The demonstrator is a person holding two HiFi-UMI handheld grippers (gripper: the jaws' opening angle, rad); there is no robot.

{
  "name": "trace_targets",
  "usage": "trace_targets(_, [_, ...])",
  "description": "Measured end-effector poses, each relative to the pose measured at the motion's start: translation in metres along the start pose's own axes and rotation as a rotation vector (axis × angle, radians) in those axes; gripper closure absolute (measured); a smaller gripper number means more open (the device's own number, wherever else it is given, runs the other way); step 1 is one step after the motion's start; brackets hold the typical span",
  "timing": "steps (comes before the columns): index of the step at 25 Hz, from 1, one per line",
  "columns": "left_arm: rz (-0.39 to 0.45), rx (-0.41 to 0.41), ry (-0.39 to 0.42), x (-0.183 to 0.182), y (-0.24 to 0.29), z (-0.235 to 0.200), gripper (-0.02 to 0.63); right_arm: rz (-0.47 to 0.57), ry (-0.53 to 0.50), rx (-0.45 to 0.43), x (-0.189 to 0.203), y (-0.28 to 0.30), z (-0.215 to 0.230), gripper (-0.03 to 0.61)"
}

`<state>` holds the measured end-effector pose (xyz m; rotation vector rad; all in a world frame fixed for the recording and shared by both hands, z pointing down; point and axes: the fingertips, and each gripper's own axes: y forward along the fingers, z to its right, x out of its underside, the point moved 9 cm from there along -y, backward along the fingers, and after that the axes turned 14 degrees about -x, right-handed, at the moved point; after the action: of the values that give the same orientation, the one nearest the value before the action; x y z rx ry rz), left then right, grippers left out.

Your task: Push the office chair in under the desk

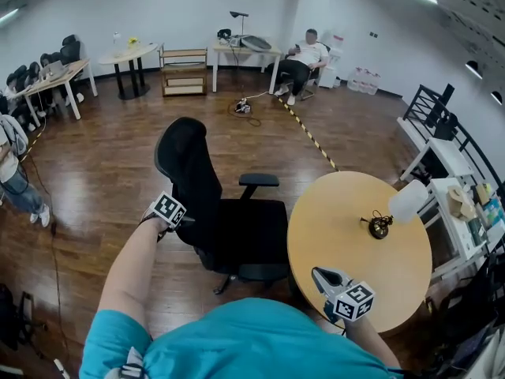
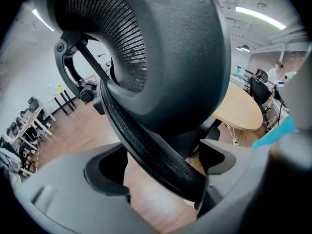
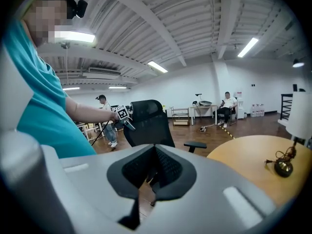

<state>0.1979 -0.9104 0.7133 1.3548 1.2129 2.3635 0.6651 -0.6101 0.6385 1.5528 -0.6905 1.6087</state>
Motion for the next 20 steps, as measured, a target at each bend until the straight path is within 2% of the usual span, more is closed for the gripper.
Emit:
trace_targets(12, [-0.123,-0.107,-0.034,-0.026,0.011,0.079,0.054,0.007,-0.010,-0.062,0.004,-0.072,0.045,0.578])
trace_targets(20, [-0.165,-0.149,-0.086,-0.050,0.025,0.126,0.044,0.022,0.011,-0.096,0.018,-0.099,0.073,0.578])
